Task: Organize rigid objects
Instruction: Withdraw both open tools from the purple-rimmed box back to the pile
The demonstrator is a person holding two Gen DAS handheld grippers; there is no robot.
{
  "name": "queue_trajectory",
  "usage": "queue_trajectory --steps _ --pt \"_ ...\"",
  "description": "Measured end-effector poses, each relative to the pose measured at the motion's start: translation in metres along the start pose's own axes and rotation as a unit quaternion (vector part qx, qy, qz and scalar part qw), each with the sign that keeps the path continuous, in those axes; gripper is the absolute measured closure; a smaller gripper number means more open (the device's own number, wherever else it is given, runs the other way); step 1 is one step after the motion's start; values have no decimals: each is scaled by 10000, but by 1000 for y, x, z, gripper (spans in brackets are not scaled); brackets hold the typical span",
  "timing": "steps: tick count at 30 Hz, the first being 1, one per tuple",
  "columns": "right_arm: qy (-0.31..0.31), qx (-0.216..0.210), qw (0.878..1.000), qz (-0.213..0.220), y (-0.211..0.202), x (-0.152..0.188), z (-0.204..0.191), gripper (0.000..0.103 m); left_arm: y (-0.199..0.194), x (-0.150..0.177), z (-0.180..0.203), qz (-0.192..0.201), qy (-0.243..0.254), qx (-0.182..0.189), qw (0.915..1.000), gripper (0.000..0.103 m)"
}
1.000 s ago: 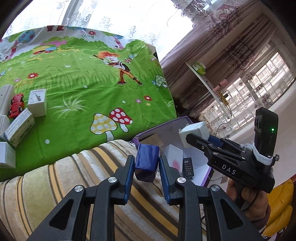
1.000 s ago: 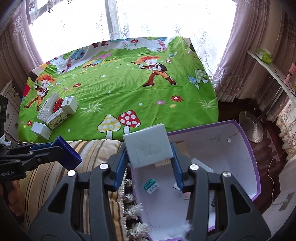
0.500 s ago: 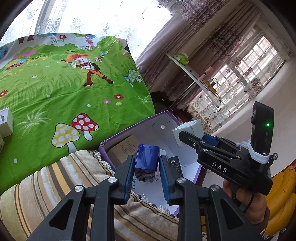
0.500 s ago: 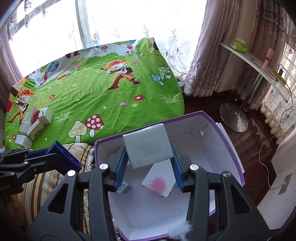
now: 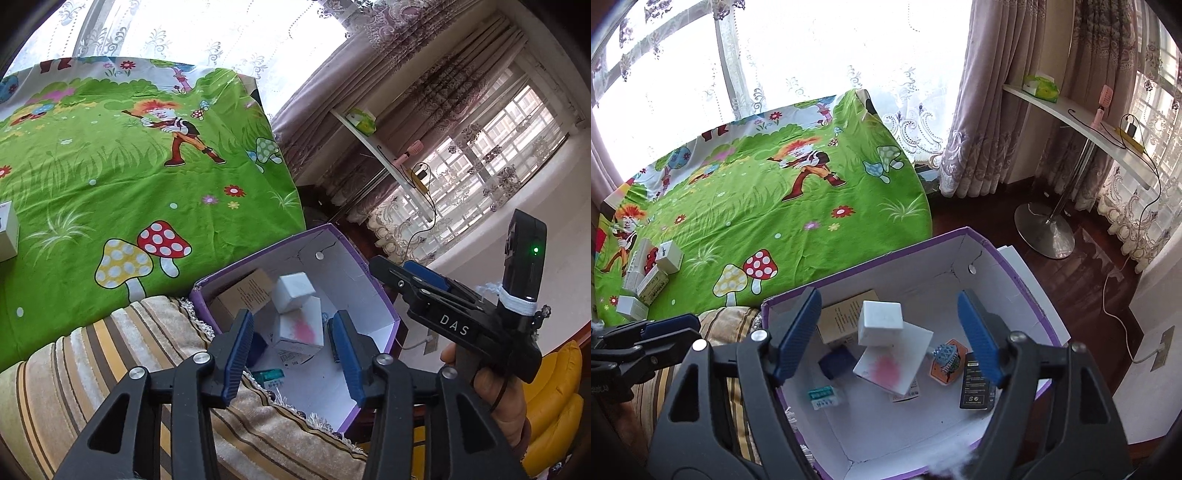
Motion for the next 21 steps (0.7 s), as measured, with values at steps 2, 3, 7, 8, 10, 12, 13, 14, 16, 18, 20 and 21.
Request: queue_trajectory --steps 2,3,7,8,10,12,13,14,16,18,20,21 --pt "-13 -22 10000 -28 1 0 -1 24 -1 0 -1 18 -21 -16 10000 56" --pt "-25 -37 10000 -39 0 0 -2 24 -2 0 -1 30 -29 -25 10000 56" --pt "-84 -94 9999 -18 -2 0 -9 24 -5 1 -3 77 -54 -64 9999 56" --pt "-102 -109 9999 -13 -3 0 -11 23 -7 1 -3 91 -48 -75 9999 56" --pt "-143 -153 9998 -11 -4 0 -15 23 -10 1 -5 139 -56 -99 9998 56" --pt "-180 -228 9996 -7 -6 0 -20 22 -14 1 -8 180 -91 -122 9997 56" --pt "-201 -273 9994 -10 -7 -1 -23 22 -16 1 -11 198 -119 -139 9996 56" --pt "-224 -320 9992 -9 -8 -2 -27 22 -18 1 -14 222 -146 -164 9995 56" --pt "-293 -396 9988 -9 -10 -2 -36 22 -24 1 -19 280 -201 -243 9991 56" --pt "-396 -452 9982 -15 -10 -2 -46 21 -30 1 -24 366 -223 -347 9985 56" --pt "-496 -530 9974 -38 -10 -2 -56 21 -38 1 -29 466 -215 -489 9975 55" --pt "-531 -575 9969 -51 -10 -2 -61 21 -42 1 -31 521 -215 -557 9969 53"
Point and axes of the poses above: each gripper's, at about its wrist camera, not at the fingertips, and y roughly the way its jaws point, z to its right, x to its underside, the point moved 1 cm from there along y, roughly the way its jaws point, and after that the axes turned 7 degrees about -z, right-handed, at the moved point
